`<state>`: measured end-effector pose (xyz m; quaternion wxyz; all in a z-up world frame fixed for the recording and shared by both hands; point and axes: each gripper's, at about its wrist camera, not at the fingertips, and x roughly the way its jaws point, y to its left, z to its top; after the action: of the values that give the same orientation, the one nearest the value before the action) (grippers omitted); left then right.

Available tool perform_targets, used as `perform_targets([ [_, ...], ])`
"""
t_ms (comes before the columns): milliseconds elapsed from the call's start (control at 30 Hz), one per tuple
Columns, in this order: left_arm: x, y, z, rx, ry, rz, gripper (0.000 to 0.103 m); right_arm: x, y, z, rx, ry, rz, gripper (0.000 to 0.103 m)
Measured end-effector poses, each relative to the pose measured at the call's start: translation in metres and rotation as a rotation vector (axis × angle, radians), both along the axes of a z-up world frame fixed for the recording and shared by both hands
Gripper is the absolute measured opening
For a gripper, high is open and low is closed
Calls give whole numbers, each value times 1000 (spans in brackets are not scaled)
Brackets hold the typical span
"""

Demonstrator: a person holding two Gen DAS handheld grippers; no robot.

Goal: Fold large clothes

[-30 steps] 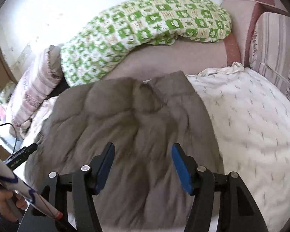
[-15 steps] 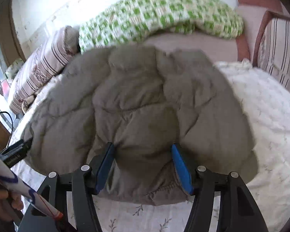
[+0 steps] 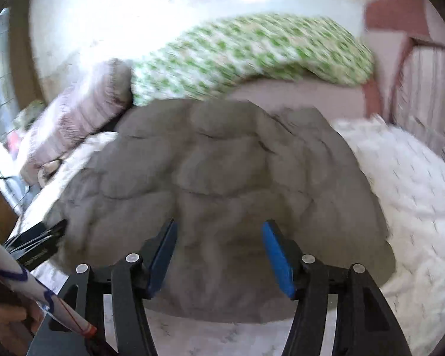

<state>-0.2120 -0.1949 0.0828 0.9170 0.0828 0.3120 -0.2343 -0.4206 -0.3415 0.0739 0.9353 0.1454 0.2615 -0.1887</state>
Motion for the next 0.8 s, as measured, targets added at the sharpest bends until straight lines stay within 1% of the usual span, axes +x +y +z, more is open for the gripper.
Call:
perform_targets([
  [67, 7, -2, -8, 21, 21, 11, 76, 10, 8, -8, -1, 37, 34, 65],
  [100, 10, -2, -10, 26, 27, 15, 78, 15, 8, -15, 13, 53, 46, 64],
  [167, 13, -3, -12, 34, 32, 11, 79, 20, 2, -23, 45, 69, 60, 65],
  [267, 13, 2, -7, 15, 38, 15, 79, 14, -10, -20, 108, 37, 58, 64],
  [333, 15, 9, -3, -4, 43, 35, 79, 0, -20, -10, 131, -21, 19, 64],
  [400, 18, 18, 2, -17, 28, 75, 79, -15, -34, -1, 142, -63, -43, 64],
  [500, 26, 27, 3, -18, 41, 129, 79, -32, -61, -2, 142, -35, -192, 64],
  [567, 35, 32, -3, -13, 77, 155, 79, -42, -81, -11, 191, -13, -286, 64],
  [600, 39, 34, -7, -10, 96, 155, 79, -44, -88, -15, 213, 1, -307, 64],
  [633, 42, 33, -12, -6, 117, 148, 79, -42, -94, -23, 246, 23, -301, 64],
  [667, 44, 32, -15, 1, 133, 140, 80, -41, -96, -26, 258, 35, -293, 64],
  [733, 46, 31, -17, 2, 141, 139, 80, -36, -96, -33, 256, 59, -284, 64],
  [800, 47, 32, -16, -2, 149, 136, 80, -35, -96, -33, 243, 72, -278, 64],
])
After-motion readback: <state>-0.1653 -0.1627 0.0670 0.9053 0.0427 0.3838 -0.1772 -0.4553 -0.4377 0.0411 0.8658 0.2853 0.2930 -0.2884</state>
